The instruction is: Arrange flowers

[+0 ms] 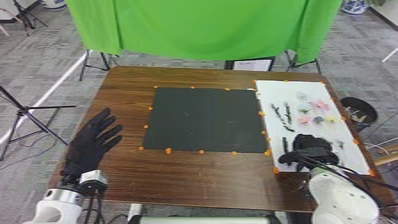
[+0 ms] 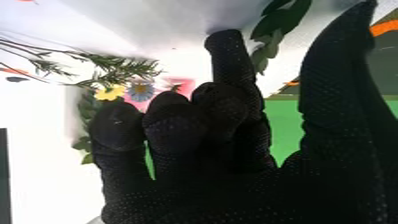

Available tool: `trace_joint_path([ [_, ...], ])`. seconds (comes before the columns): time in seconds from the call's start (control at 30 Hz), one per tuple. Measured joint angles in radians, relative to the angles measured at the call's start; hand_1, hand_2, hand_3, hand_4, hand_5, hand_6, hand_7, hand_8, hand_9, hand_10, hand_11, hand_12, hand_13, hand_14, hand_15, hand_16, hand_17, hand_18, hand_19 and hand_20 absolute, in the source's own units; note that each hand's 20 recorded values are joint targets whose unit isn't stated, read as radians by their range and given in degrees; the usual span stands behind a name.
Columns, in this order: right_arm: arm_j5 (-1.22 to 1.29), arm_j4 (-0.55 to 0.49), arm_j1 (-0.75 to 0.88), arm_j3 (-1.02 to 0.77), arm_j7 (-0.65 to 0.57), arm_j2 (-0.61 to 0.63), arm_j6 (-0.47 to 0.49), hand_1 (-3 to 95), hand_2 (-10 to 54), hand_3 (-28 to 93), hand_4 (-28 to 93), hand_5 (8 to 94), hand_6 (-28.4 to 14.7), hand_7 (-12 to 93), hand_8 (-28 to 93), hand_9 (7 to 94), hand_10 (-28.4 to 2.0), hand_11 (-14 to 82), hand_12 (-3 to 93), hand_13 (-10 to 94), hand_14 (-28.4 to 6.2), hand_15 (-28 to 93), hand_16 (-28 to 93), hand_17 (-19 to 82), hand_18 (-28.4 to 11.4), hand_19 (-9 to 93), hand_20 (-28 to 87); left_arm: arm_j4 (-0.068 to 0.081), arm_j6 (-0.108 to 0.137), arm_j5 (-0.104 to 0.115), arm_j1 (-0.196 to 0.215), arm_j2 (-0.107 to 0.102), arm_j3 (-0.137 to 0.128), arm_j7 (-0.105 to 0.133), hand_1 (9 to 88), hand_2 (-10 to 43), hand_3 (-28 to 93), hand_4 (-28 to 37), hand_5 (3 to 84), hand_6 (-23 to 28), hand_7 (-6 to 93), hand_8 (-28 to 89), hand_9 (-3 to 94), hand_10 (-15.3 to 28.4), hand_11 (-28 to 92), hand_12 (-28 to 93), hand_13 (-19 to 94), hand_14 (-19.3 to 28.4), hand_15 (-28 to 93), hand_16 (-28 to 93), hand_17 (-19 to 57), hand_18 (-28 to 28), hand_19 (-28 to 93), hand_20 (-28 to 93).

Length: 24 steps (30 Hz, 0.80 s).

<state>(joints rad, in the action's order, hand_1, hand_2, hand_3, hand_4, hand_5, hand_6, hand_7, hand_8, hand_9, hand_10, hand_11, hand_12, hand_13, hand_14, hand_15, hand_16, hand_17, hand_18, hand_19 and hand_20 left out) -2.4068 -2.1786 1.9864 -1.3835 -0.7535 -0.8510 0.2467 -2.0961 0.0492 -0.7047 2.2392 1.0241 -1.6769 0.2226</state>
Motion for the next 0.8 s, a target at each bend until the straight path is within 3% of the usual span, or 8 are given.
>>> trace_joint_path([
  [0.07, -0.019, 0.003, -0.002, 0.012, -0.002, 0.001, 0.000, 41.3, -9.5, 69, -28, 69.6, -0.6, 38, 5, 76.3, -8.0, 64.6, 56.0, 74, -8.7, 82, 38, 41, -22.2, 93, 62, 0.000, 0.000, -0.001, -0.001, 0.000, 0.001, -0.001, 25.2, -8.1, 68, -28.2, 25.2, 3.2, 20.3, -10, 19.7, 10.7, 19, 20, 17, 15.1, 26, 3, -11.1, 24.0, 39, 9],
  [0.17, -0.060, 0.013, -0.004, 0.030, -0.002, 0.005, -0.012, 67.8, -9.5, 29, -27, 73.7, 0.4, 38, 10, 80.7, -7.4, 64.8, 56.3, 77, -7.9, 82, 39, 43, -22.0, 93, 64, 0.000, 0.000, -0.002, -0.002, -0.001, 0.001, -0.001, 25.3, -8.2, 68, -28.2, 25.2, 3.2, 20.4, -10, 19.7, 10.6, 19, 20, 17, 15.1, 26, 3, -11.1, 24.0, 39, 9],
  [0.2, -0.073, 0.018, -0.005, 0.037, -0.002, 0.005, -0.017, 83.4, -9.5, -9, -1, 76.6, 1.1, 38, 9, 83.1, -7.0, 64.4, 56.0, 79, -7.7, 82, 40, 45, -22.0, 93, 65, 0.000, 0.000, -0.002, -0.003, -0.001, 0.001, -0.001, 25.3, -8.2, 68, -28.2, 25.2, 3.2, 20.4, -10, 19.7, 10.6, 19, 20, 17, 15.1, 26, 3, -11.2, 24.0, 39, 9],
  [0.27, -0.087, 0.023, -0.005, 0.048, -0.002, 0.006, -0.026, 91.5, -9.5, -27, 16, 80.5, 2.0, 37, 9, 86.0, -6.6, 64.3, 55.5, 81, -7.6, 82, 40, 46, -22.0, 93, 66, 0.000, 0.000, -0.003, -0.003, -0.001, 0.001, -0.002, 25.3, -8.2, 68, -28.2, 25.2, 3.2, 20.4, -10, 19.7, 10.6, 19, 20, 17, 15.1, 26, 3, -11.2, 24.0, 39, 9],
  [0.37, -0.082, 0.023, -0.006, 0.052, 0.003, 0.004, -0.029, 91.0, -9.5, -28, 26, 82.0, 2.0, 37, 10, 87.0, -6.6, 64.1, 55.7, 81, -7.7, 82, 41, 47, -22.2, 93, 67, 0.000, 0.000, -0.004, -0.003, -0.001, 0.002, -0.003, 25.3, -8.2, 68, -28.2, 25.2, 3.2, 20.4, -10, 19.7, 10.6, 19, 20, 17, 15.1, 26, 3, -11.2, 24.0, 39, 9],
  [0.5, -0.037, 0.023, -0.004, 0.030, 0.035, 0.000, -0.030, 83.1, -9.5, -28, 61, 76.6, 0.9, 44, 21, 85.4, -6.5, 65.1, 58.1, 80, -7.6, 83, 41, 46, -22.5, 93, 68, 0.000, 0.000, -0.006, -0.004, -0.001, 0.002, -0.003, 25.4, -7.9, 68, -28.0, 25.2, 3.2, 20.4, -10, 19.7, 10.7, 19, 20, 17, 15.1, 26, 3, -11.1, 24.0, 39, 9],
  [0.6, 0.035, 0.028, -0.002, -0.003, 0.078, -0.004, -0.030, 78.5, -7.5, -28, 77, 71.5, 0.2, 50, 27, 83.9, -5.8, 68.0, 59.1, 80, -6.8, 84, 41, 47, -22.2, 93, 68, 0.000, 0.000, -0.006, -0.003, -0.001, 0.002, -0.003, 25.4, -7.9, 67, -28.0, 25.2, 3.2, 20.5, -10, 19.7, 10.6, 19, 20, 17, 15.1, 26, 3, -11.1, 24.0, 39, 9],
  [0.8, 0.152, 0.048, 0.013, -0.031, 0.099, -0.005, -0.126, 72.9, -7.0, -28, 92, 66.4, -2.4, 61, 32, 83.5, -5.7, 73.6, 59.8, 80, -6.8, 86, 38, 48, -21.8, 93, 72, 0.000, 0.001, -0.008, -0.002, 0.000, 0.002, -0.003, 25.4, -8.0, 68, -28.1, 25.3, 3.2, 20.4, -11, 19.7, 10.7, 19, 20, 17, 15.1, 26, 3, -11.1, 24.0, 39, 9],
])
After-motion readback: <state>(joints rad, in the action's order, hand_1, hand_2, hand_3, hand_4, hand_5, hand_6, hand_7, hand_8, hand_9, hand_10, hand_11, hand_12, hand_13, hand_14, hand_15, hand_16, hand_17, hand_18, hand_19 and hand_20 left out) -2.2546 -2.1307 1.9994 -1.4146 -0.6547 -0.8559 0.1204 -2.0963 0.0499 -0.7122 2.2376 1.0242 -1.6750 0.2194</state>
